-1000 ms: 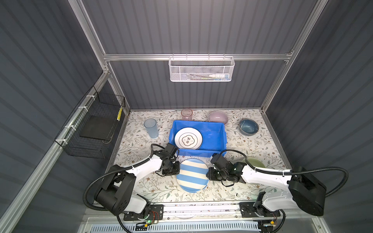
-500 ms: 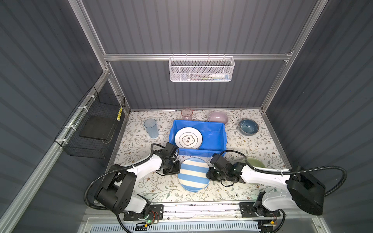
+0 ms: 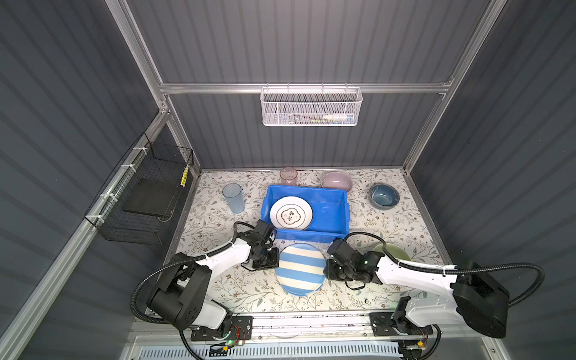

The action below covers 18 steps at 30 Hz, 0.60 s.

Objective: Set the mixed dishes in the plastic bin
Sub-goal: 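Close both grippers on opposite edges of the top blue-striped plate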

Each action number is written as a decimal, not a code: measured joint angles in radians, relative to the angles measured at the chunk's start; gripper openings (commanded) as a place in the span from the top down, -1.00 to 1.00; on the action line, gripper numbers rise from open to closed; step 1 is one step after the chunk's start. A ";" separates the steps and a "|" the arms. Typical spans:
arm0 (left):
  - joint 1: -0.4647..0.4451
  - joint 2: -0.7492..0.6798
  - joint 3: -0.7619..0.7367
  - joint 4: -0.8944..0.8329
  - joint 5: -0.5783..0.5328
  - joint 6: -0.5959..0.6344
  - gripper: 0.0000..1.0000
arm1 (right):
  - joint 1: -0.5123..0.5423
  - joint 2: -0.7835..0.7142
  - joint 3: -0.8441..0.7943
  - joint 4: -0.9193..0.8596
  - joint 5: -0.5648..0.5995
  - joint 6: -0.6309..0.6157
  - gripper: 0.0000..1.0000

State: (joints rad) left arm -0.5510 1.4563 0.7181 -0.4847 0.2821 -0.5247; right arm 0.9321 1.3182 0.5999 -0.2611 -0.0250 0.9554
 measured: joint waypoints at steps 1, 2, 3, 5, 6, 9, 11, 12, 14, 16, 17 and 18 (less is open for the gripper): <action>0.000 0.001 0.000 0.000 0.000 0.000 0.84 | 0.000 0.005 -0.002 0.006 -0.001 -0.001 0.54; 0.000 0.001 0.000 0.001 0.001 0.000 0.84 | 0.000 0.008 -0.005 0.013 -0.002 -0.001 0.54; 0.000 0.001 0.000 0.001 0.001 0.000 0.83 | 0.000 0.012 -0.010 0.021 -0.002 -0.001 0.54; 0.000 0.002 0.001 0.001 0.001 0.000 0.83 | -0.001 0.016 -0.018 0.035 -0.006 -0.001 0.55; 0.000 0.002 0.001 0.001 0.001 0.000 0.84 | -0.002 0.018 -0.021 0.040 -0.009 -0.001 0.55; 0.000 0.006 0.003 0.000 0.003 0.000 0.85 | -0.004 0.028 -0.023 0.053 -0.016 -0.001 0.55; 0.000 0.006 0.004 0.000 0.003 0.000 0.85 | -0.006 0.029 -0.024 0.058 -0.018 -0.001 0.56; 0.000 0.008 0.004 0.000 0.004 0.000 0.85 | -0.008 0.029 -0.024 0.059 -0.020 -0.001 0.55; 0.000 0.008 0.005 0.000 0.004 0.000 0.86 | -0.010 0.029 -0.024 0.058 -0.021 -0.001 0.55; 0.000 0.008 0.005 0.000 0.004 0.000 0.86 | -0.010 0.029 -0.024 0.057 -0.020 -0.002 0.54; 0.000 0.008 0.005 0.000 0.004 0.000 0.86 | -0.010 0.029 -0.024 0.055 -0.020 -0.002 0.52; 0.000 0.008 0.005 0.001 0.004 0.000 0.86 | -0.010 0.028 -0.024 0.054 -0.020 -0.006 0.50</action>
State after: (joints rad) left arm -0.5510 1.4647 0.7227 -0.4839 0.2863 -0.5243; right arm 0.9226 1.3460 0.5755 -0.2073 -0.0448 0.9497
